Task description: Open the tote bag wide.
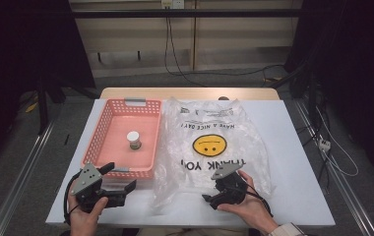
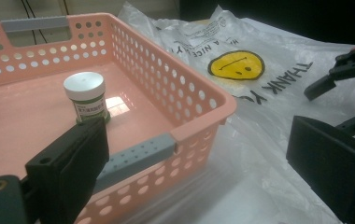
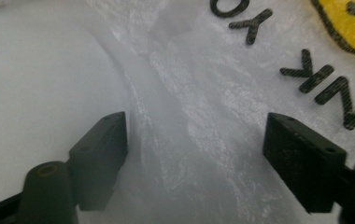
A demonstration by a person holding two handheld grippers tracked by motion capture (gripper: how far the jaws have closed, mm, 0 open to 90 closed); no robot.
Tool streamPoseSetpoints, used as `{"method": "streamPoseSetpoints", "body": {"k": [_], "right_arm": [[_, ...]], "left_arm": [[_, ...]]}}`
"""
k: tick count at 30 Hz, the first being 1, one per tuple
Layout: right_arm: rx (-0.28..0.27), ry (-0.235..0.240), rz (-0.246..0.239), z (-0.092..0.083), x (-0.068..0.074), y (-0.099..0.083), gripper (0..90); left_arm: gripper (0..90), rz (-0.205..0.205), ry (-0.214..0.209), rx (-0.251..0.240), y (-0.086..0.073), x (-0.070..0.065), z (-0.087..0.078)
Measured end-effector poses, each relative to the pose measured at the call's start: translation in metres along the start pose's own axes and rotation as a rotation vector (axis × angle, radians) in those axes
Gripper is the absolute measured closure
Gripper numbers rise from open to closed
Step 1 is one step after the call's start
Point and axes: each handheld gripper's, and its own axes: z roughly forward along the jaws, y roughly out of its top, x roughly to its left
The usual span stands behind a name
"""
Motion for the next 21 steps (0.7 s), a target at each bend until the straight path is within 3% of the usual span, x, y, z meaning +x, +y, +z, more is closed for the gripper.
{"method": "streamPoseSetpoints", "body": {"k": [2, 6, 9, 12, 17, 21], "right_arm": [[-0.001, 0.009, 0.018, 0.001, -0.003, -0.002, 21.7], [-0.001, 0.01, 0.04, 0.001, -0.007, -0.002, 30.3], [-0.004, 0.002, 0.063, -0.002, -0.016, -0.002, 50.3], [-0.006, 0.0, 0.075, -0.004, -0.021, -0.002, 59.3], [-0.006, -0.013, 0.078, -0.003, -0.022, -0.002, 68.5], [-0.009, 0.004, 0.101, -0.003, -0.024, -0.001, 73.9]], "left_arm": [[5.6, 0.0, 0.0, 0.001, 0.0, 0.0, 0.0], [5.6, -0.001, 0.0, 0.003, 0.0, 0.0, 0.0], [5.6, 0.004, -0.003, 0.007, 0.0, 0.0, 0.0], [5.6, 0.011, -0.002, 0.008, 0.0, 0.0, 0.001], [5.6, 0.011, 0.001, 0.011, 0.0, 0.0, 0.001], [5.6, 0.008, -0.002, 0.016, 0.0, -0.001, 0.002]]}}
